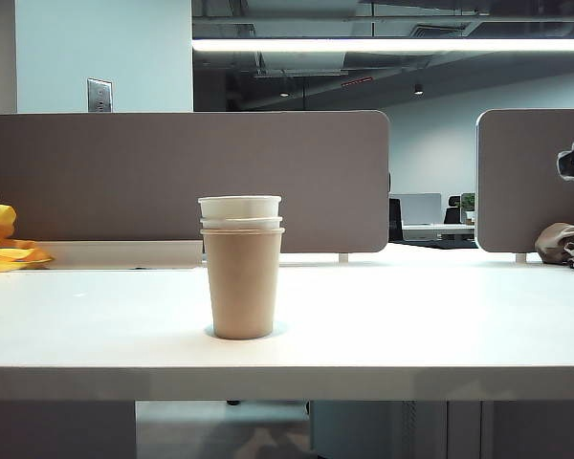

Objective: Pick up all the paper cups on the table one by one and stack them together.

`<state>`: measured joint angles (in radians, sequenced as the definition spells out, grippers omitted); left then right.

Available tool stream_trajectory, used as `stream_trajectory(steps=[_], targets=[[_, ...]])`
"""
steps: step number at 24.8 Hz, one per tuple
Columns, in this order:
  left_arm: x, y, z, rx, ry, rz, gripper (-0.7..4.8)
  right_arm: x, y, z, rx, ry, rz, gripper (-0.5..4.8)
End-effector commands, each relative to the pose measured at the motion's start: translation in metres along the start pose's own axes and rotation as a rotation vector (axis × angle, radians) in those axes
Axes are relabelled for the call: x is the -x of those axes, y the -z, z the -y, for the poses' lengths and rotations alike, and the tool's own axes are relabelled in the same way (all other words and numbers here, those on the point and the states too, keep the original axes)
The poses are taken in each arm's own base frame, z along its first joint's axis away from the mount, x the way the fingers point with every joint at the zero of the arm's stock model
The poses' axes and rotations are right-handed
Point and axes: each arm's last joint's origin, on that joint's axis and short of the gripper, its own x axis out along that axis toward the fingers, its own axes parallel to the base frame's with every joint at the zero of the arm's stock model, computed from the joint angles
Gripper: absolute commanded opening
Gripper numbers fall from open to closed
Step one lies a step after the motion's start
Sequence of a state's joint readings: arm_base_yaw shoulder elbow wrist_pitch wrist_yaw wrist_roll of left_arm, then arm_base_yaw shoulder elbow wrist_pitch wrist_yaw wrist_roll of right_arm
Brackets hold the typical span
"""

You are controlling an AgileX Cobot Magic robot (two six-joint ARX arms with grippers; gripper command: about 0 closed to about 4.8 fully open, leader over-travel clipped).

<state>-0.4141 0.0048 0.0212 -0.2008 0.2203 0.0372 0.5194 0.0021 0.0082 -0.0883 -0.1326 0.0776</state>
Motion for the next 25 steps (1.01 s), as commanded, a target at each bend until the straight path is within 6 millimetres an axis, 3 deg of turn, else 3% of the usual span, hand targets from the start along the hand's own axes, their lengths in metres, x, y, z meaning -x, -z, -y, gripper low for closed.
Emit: stream_trajectory(steps=[1, 17, 25], targets=[[0.000, 0.000, 0.000, -0.008, 0.003, -0.001, -0.05, 0.000, 0.001, 0.000, 0.004, 0.000, 0.005, -0.05], [0.000, 0.000, -0.001, -0.007, -0.003, 0.001, -0.05, 0.000, 0.000, 0.005, 0.000, 0.045, 0.009, -0.06], [0.004, 0.002, -0.022, 0.024, -0.228, 0.026, -0.05, 0.010, -0.002, 0.035, -0.026, 0.370, 0.037, -0.05]])
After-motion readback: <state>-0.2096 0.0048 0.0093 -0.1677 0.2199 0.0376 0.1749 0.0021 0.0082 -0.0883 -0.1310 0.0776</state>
